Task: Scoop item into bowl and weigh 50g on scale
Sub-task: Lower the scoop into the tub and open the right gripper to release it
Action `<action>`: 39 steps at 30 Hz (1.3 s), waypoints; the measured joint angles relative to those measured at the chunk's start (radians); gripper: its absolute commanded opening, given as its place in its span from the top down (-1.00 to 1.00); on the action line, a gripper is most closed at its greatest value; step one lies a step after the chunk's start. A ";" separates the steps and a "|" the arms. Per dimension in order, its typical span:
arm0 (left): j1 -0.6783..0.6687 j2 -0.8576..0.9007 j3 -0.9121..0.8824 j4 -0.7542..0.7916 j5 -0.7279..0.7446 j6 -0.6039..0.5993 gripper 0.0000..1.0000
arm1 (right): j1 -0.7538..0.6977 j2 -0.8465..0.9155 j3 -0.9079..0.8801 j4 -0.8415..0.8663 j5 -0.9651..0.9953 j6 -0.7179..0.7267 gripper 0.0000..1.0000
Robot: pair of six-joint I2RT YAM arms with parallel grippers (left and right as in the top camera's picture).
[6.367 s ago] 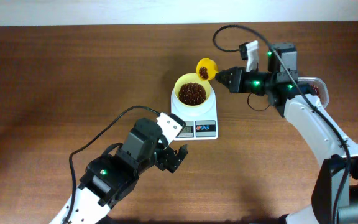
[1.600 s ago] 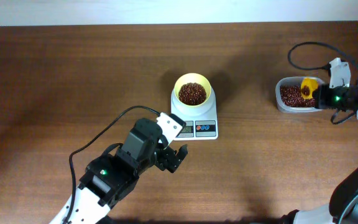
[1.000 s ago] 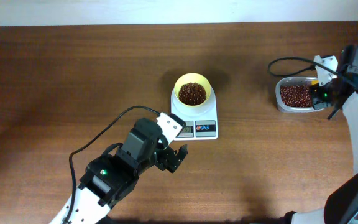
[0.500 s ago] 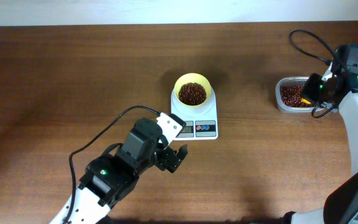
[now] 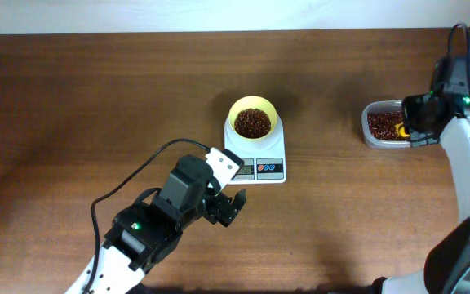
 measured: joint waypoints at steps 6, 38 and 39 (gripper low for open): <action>0.000 0.000 0.000 0.000 0.000 0.000 -0.98 | 0.044 0.071 0.000 0.064 0.000 0.033 0.92; 0.000 0.000 0.000 0.000 0.000 0.000 -0.98 | 0.042 0.064 0.008 -0.157 -0.045 -0.391 -0.98; 0.000 0.000 0.000 0.000 0.000 0.000 -0.98 | 0.036 0.057 0.010 -0.132 -0.044 -0.438 -0.98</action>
